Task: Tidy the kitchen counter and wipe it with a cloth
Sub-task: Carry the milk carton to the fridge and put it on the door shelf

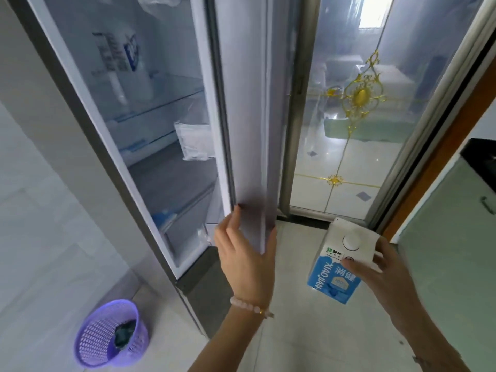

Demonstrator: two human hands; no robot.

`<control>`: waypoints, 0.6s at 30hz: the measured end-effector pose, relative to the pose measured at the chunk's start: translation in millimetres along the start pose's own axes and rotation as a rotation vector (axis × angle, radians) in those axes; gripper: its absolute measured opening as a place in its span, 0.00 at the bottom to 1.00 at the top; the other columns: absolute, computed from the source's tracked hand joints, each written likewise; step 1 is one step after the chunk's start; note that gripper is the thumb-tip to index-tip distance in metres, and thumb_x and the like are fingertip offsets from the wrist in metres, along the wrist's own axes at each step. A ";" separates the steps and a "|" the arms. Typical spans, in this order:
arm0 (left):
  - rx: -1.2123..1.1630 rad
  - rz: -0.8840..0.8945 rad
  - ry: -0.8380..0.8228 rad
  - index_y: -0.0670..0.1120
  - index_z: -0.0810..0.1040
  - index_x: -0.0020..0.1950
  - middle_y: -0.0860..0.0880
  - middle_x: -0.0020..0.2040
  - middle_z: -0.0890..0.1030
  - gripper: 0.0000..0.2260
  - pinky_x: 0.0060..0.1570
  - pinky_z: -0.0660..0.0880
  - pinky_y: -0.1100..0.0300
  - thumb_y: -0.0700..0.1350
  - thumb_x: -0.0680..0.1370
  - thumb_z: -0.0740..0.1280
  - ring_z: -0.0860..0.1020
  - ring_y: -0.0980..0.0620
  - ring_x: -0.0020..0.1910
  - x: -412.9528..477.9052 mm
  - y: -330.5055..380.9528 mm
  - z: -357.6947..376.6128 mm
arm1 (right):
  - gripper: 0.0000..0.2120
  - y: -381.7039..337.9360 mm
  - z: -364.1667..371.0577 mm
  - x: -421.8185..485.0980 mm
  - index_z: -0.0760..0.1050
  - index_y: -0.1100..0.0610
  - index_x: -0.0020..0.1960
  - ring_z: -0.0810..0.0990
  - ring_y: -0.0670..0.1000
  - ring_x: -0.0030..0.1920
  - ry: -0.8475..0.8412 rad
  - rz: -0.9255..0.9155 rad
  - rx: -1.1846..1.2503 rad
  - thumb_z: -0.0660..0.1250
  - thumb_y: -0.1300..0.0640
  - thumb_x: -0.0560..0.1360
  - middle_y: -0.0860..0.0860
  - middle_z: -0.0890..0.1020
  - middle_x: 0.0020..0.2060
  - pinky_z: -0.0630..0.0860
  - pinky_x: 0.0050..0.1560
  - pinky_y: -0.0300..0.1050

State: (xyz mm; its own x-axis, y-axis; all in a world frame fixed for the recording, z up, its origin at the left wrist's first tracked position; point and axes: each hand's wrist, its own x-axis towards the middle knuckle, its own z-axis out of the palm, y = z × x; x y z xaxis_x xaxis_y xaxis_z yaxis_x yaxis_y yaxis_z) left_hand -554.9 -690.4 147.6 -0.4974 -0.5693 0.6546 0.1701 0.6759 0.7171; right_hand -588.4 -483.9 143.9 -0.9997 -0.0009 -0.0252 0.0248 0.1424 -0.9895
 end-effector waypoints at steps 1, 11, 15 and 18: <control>0.007 0.011 -0.006 0.44 0.68 0.66 0.45 0.60 0.71 0.29 0.52 0.84 0.45 0.53 0.70 0.74 0.75 0.45 0.57 -5.8 11.2 10.8 | 0.22 -1.9 -9.1 -0.6 0.71 0.58 0.58 0.80 0.42 0.44 0.011 -0.003 0.012 0.71 0.69 0.67 0.47 0.79 0.47 0.76 0.28 0.29; -0.128 0.477 0.108 0.43 0.71 0.62 0.42 0.60 0.73 0.18 0.59 0.76 0.50 0.51 0.79 0.69 0.75 0.43 0.59 33.6 94.6 86.0 | 0.22 -0.5 -106.6 -4.7 0.70 0.57 0.58 0.78 0.42 0.45 0.231 0.019 0.093 0.70 0.71 0.68 0.48 0.80 0.48 0.75 0.28 0.28; 0.053 0.637 -0.196 0.36 0.73 0.72 0.33 0.72 0.75 0.34 0.75 0.65 0.34 0.64 0.81 0.63 0.68 0.30 0.75 130.7 98.1 112.0 | 0.23 4.6 -123.9 -1.8 0.71 0.56 0.58 0.80 0.34 0.37 0.268 0.049 0.099 0.70 0.71 0.68 0.49 0.80 0.46 0.74 0.27 0.27; 0.162 0.528 -0.635 0.37 0.78 0.70 0.38 0.71 0.79 0.39 0.78 0.57 0.30 0.68 0.75 0.57 0.69 0.34 0.78 157.0 96.8 138.2 | 0.23 4.9 -128.0 2.8 0.71 0.56 0.58 0.79 0.31 0.35 0.277 0.056 0.099 0.70 0.72 0.68 0.49 0.80 0.46 0.74 0.28 0.27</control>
State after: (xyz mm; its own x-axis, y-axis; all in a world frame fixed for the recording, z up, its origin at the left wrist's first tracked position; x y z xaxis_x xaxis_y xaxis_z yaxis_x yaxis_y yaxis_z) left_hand -734.1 -649.7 286.7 -0.7791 0.1797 0.6006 0.4148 0.8661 0.2790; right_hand -591.7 -356.5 157.2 -0.9595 0.2766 -0.0539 0.0667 0.0371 -0.9971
